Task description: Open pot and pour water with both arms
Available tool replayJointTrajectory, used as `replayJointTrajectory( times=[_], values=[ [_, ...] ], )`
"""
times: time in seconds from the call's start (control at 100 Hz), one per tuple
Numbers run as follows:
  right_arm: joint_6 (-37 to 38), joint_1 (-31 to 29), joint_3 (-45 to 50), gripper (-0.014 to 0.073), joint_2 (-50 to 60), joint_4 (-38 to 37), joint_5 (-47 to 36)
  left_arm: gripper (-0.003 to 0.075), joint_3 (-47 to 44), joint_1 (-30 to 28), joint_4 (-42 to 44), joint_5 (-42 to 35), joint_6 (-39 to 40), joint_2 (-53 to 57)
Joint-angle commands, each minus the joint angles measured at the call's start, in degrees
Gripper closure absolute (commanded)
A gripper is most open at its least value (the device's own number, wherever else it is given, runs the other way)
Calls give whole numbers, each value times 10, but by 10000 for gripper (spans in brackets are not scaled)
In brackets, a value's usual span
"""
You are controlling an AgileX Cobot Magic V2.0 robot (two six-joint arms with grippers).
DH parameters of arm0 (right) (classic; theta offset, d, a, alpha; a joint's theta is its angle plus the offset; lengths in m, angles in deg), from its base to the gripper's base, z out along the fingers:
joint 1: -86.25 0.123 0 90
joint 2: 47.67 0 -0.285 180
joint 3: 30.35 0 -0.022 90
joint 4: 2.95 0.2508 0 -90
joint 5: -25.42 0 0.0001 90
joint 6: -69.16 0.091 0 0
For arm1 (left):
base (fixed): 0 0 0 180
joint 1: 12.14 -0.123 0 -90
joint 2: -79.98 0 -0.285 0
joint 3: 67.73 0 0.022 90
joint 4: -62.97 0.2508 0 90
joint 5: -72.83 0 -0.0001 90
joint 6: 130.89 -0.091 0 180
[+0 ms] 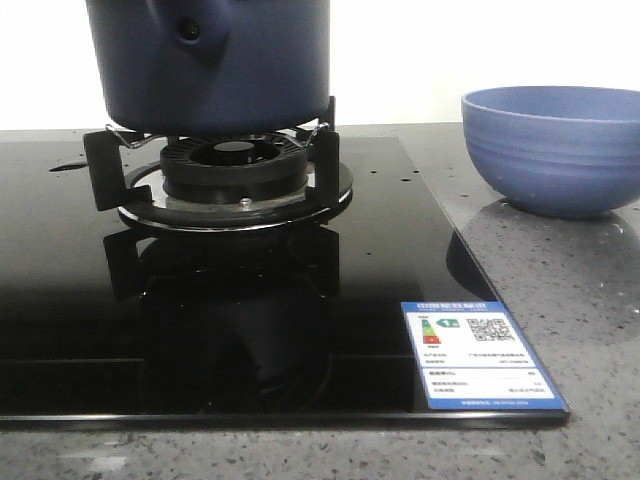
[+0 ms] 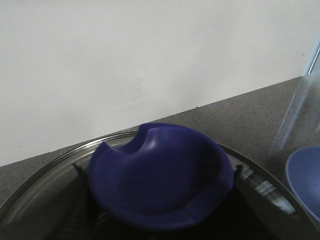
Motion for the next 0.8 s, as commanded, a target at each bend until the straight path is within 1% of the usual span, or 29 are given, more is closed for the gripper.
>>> replayJointTrajectory(
  times=[0.0,0.35,0.41,0.51,0.56,0.61,0.79],
  values=[
    [-7,-2,-19,237,23,6,-21,352,26,5,0,-61,3,13],
    [-7,-2,-19,237,23,7,-21,348,26,5,0,-44,3,-2],
    [-7,-2,-19,237,23,7,-21,316,26,5,0,-41,3,-3],
    [-7,-2,-19,237,23,7,-21,192,26,5,0,-31,3,-3],
    [-7,-2,-19,237,23,7,-21,150,26,5,-4,-27,3,-3],
    [-7,-2,-19,237,23,7,-21,136,26,5,-7,-26,3,0],
    [-7,-2,-19,237,23,7,-21,136,26,5,-15,-23,3,46]
  ],
)
